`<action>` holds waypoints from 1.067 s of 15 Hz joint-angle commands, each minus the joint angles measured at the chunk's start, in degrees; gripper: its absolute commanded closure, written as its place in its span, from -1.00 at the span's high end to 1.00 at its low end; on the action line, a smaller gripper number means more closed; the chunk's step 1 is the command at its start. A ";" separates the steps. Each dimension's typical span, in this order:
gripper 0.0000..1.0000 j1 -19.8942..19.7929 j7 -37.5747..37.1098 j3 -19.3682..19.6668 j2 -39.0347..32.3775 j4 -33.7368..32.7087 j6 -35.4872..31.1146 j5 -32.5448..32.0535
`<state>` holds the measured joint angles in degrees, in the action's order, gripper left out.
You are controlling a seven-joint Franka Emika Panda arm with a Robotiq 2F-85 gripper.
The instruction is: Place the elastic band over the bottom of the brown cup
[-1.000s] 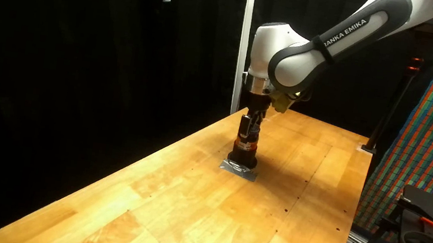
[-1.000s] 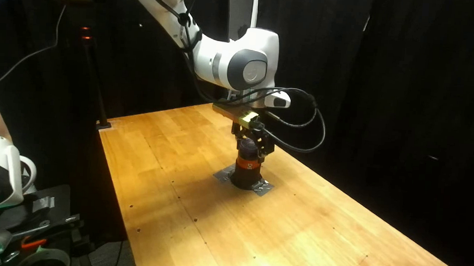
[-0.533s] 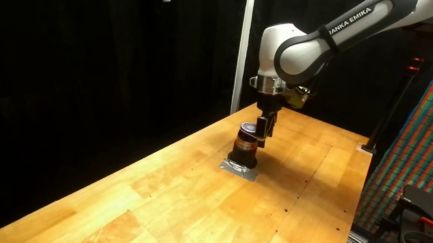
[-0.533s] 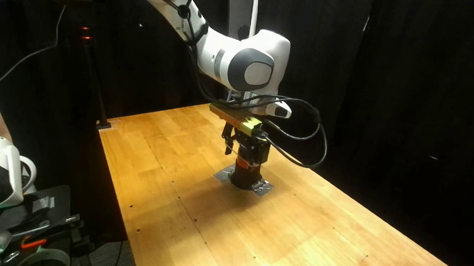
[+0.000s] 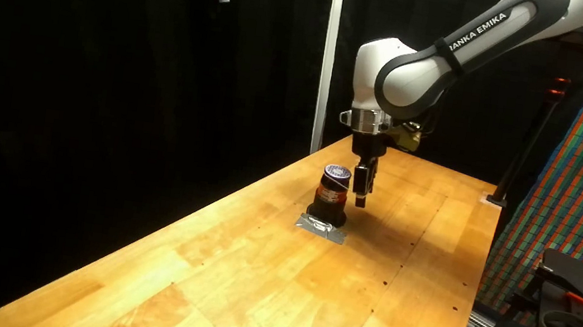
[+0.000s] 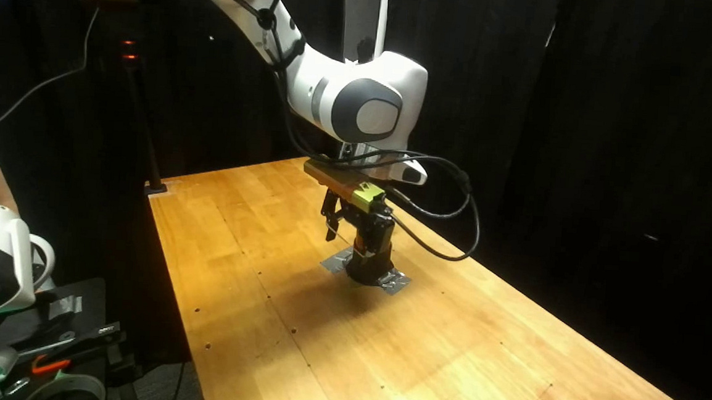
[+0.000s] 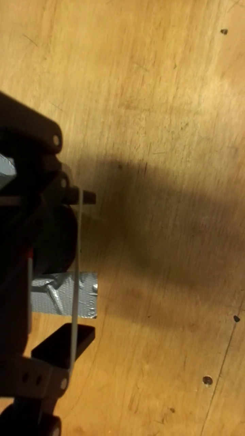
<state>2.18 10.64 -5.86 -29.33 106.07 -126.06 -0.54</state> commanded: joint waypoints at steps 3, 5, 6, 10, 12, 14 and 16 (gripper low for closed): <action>-0.16 0.49 2.12 -0.39 8.47 12.42 -8.01 -1.22; -0.47 0.72 1.06 -0.03 10.51 16.58 -15.29 -1.52; -0.60 0.74 0.51 0.12 11.26 18.47 -18.97 -1.57; -0.89 0.55 -0.08 0.42 13.04 25.46 -31.64 -1.51; -0.80 0.22 -0.34 0.32 13.73 29.03 -39.04 -0.99; -0.69 -0.45 -0.40 -0.26 14.04 32.12 -46.27 -0.29; -0.31 -1.85 -0.38 -1.80 14.29 34.91 -53.04 0.96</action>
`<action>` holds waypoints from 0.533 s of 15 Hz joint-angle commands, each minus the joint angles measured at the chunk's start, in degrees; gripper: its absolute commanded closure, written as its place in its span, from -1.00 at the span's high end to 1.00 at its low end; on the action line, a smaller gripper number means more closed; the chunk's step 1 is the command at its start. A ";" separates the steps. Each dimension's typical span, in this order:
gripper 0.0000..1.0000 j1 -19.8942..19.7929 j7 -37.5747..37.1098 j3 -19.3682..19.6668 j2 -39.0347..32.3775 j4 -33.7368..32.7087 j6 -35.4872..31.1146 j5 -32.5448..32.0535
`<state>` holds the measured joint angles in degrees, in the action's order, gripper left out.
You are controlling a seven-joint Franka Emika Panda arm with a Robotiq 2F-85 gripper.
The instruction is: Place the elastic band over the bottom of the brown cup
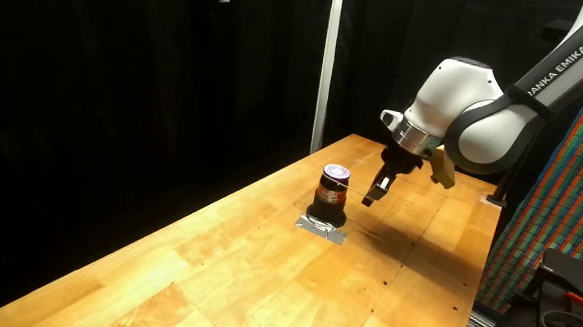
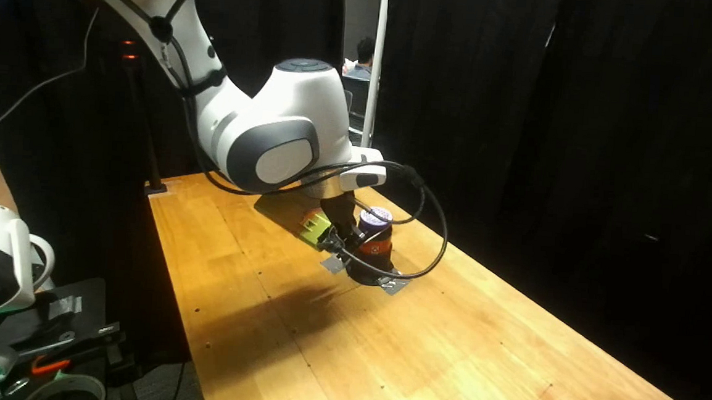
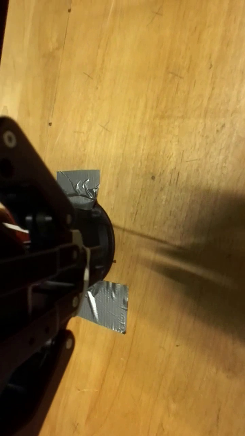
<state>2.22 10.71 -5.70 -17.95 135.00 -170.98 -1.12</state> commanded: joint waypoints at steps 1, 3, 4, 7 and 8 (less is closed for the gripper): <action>-0.48 -2.59 -0.66 -2.71 2.97 7.34 -11.59 1.68; -0.76 -3.95 -0.71 -4.34 2.89 9.95 -18.76 2.10; -0.84 -4.50 -1.17 -4.89 2.68 11.07 -22.08 1.45; -1.00 -6.79 -2.41 -7.29 1.96 14.45 -30.75 -0.50; -0.95 -6.98 -2.54 -7.53 1.74 15.38 -33.40 -0.78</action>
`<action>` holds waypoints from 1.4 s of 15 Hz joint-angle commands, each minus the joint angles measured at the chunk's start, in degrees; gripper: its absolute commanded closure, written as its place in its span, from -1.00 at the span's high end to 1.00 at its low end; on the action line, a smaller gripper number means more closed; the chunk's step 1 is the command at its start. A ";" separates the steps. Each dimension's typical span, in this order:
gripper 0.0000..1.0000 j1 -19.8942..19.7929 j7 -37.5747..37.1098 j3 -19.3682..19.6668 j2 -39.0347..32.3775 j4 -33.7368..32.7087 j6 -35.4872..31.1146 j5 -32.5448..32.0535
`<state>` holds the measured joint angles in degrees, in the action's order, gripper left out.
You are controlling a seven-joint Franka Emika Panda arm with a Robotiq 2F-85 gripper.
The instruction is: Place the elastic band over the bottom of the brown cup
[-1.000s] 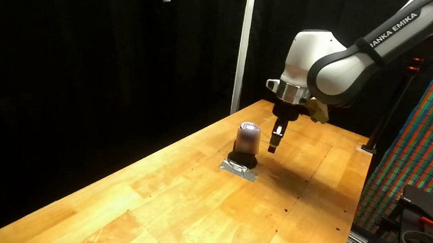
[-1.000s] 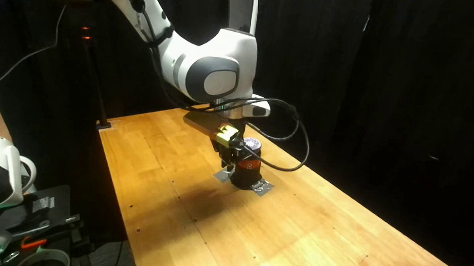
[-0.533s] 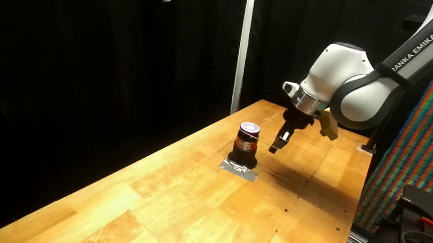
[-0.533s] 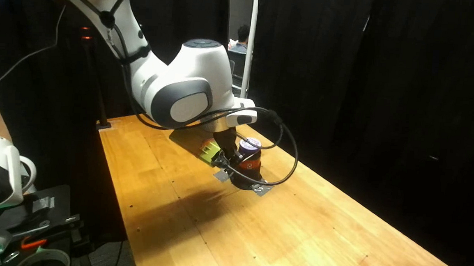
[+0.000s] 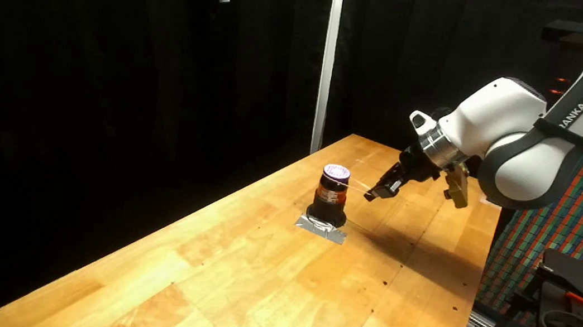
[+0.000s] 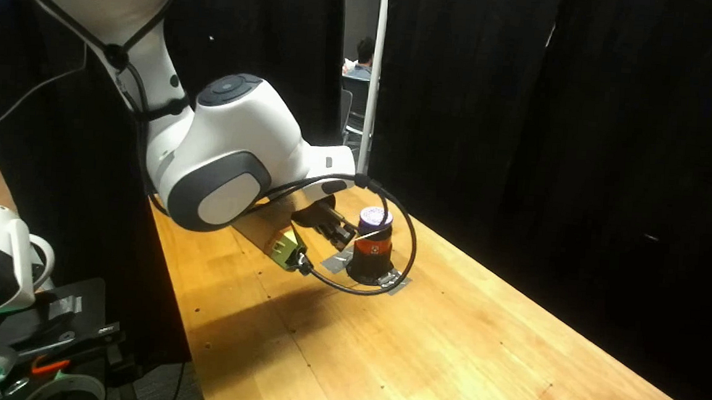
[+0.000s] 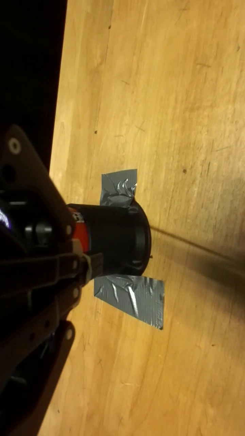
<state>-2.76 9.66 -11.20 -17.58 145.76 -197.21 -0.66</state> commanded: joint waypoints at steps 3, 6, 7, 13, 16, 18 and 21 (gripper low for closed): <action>-0.93 0.83 -4.79 1.56 0.72 6.70 -14.01 -4.45; -0.94 1.65 -5.76 3.19 -0.08 8.62 -21.37 -4.79; -0.96 2.10 -5.62 3.77 -0.42 9.16 -23.84 -4.41; -0.94 4.49 -4.44 5.87 -4.76 11.58 -38.62 -3.51; -0.93 5.30 -4.54 6.16 -6.47 11.76 -41.53 -3.47; -0.93 5.77 -4.57 6.26 -7.49 11.67 -43.12 -3.16; -0.95 6.20 -4.88 6.18 -8.43 11.83 -46.50 -2.63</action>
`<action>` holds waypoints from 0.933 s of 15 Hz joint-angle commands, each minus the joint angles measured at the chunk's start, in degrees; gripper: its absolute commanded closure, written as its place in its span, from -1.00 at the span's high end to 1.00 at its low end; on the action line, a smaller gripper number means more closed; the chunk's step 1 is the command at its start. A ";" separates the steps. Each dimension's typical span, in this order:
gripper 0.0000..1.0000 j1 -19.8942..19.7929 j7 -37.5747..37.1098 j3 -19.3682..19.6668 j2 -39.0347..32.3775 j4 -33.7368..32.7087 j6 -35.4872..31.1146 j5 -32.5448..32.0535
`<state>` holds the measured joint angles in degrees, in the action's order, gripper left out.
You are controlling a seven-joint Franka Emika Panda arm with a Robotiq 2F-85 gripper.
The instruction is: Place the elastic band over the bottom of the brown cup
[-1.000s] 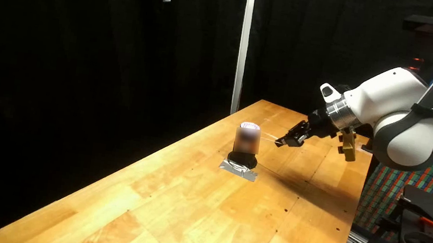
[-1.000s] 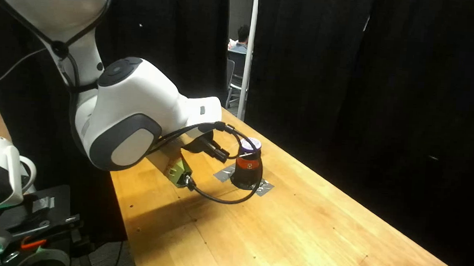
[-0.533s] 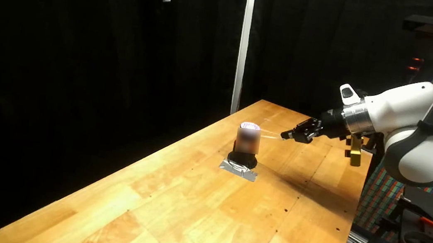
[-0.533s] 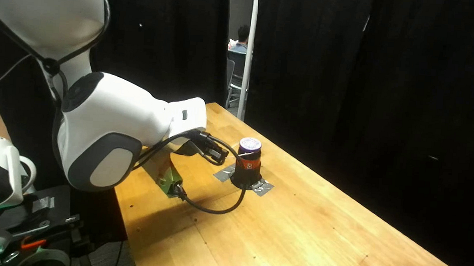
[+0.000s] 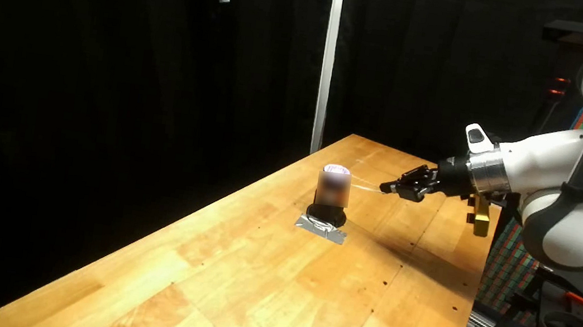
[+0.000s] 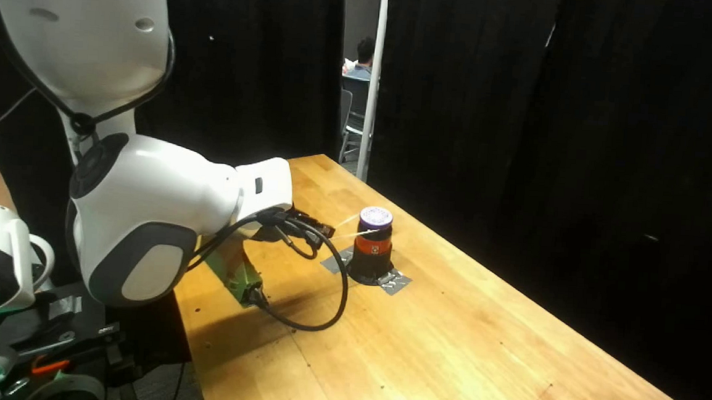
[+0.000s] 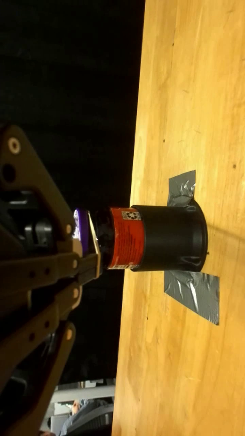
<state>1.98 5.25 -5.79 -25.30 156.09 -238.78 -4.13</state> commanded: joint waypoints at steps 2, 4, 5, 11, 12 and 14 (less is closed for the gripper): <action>-0.94 1.56 -0.77 0.65 -1.10 1.86 -7.56 0.75; -0.93 1.37 -1.61 0.47 2.34 0.72 -3.00 0.36; -0.94 1.39 -1.65 0.51 1.99 0.86 -3.97 0.31; -0.44 0.80 -2.59 0.46 1.97 3.14 -2.47 -1.89; -0.40 -0.12 -3.94 0.32 3.58 3.69 4.00 -4.66; -0.76 0.87 -2.65 0.61 1.25 1.79 2.18 -2.85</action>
<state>2.30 2.93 -5.79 -24.19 157.89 -236.69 -6.80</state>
